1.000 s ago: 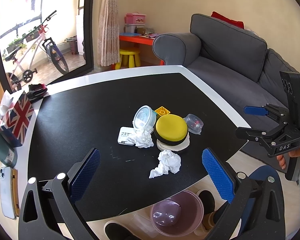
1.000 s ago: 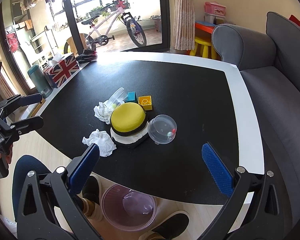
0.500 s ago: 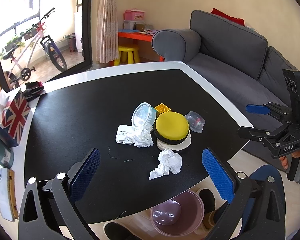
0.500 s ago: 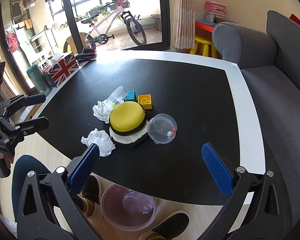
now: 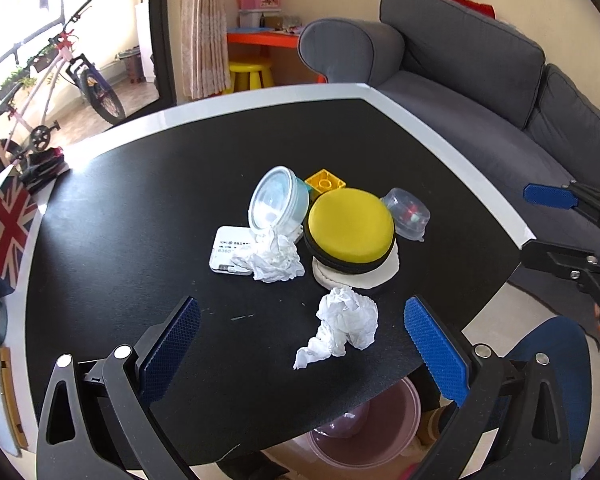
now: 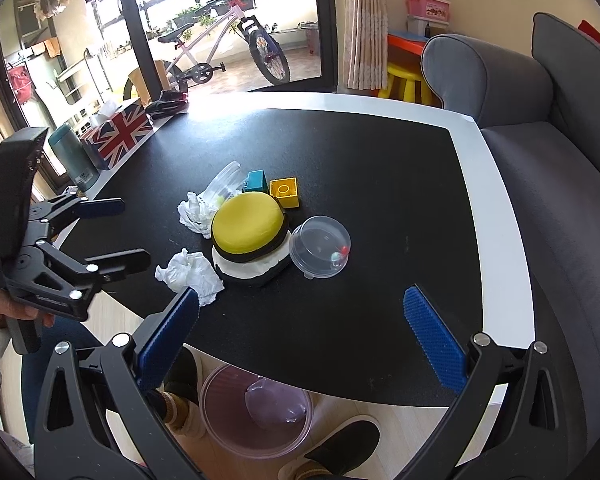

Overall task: Collect trash
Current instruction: 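Reach the left tool to the crumpled tissue and close on it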

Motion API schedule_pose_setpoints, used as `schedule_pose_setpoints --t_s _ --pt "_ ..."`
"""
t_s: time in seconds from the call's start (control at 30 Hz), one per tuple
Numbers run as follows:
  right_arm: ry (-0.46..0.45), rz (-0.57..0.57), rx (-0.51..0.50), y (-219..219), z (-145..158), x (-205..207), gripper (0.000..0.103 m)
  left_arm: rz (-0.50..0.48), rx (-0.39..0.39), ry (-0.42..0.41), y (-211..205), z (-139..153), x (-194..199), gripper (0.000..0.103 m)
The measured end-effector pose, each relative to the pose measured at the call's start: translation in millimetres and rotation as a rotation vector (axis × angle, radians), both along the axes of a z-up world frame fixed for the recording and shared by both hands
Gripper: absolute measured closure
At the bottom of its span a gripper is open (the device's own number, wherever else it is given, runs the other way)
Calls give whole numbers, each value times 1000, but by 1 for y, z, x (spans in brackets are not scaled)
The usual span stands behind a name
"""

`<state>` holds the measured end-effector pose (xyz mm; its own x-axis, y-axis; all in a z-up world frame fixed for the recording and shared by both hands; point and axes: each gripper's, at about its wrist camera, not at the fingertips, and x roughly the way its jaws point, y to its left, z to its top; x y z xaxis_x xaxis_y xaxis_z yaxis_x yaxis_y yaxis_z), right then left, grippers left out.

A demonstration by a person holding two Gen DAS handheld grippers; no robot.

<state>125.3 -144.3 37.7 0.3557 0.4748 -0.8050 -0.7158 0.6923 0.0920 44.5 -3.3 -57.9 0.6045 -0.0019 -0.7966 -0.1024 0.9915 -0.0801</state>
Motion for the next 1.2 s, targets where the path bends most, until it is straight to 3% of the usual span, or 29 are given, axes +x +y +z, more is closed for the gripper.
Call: schedule_pose_setpoints --t_s 0.37,0.6,0.63,0.7,0.77,0.8,0.93,1.2 --pt "15 -10 -7 -4 -6 6 3 -15 -8 137 -11 -36 27 5" --pt "19 -12 -10 -4 -7 7 3 -22 -19 137 -13 -44 25 7" --pt "20 -12 -9 -4 -8 7 3 -23 -19 134 -13 -45 24 10" --pt "21 -12 -10 -4 -8 7 3 -26 -21 135 -15 -48 24 27" --pt "21 -12 -11 -4 -8 7 3 -29 -30 141 -15 -50 24 38" --pt "22 -12 -11 -4 -9 8 3 -31 -34 142 -15 -50 25 50" --pt "25 -13 -13 -4 -10 9 3 -46 -54 135 -17 -51 20 76" --pt "27 -4 -29 -1 -16 14 3 -44 -57 98 -13 -30 10 83"
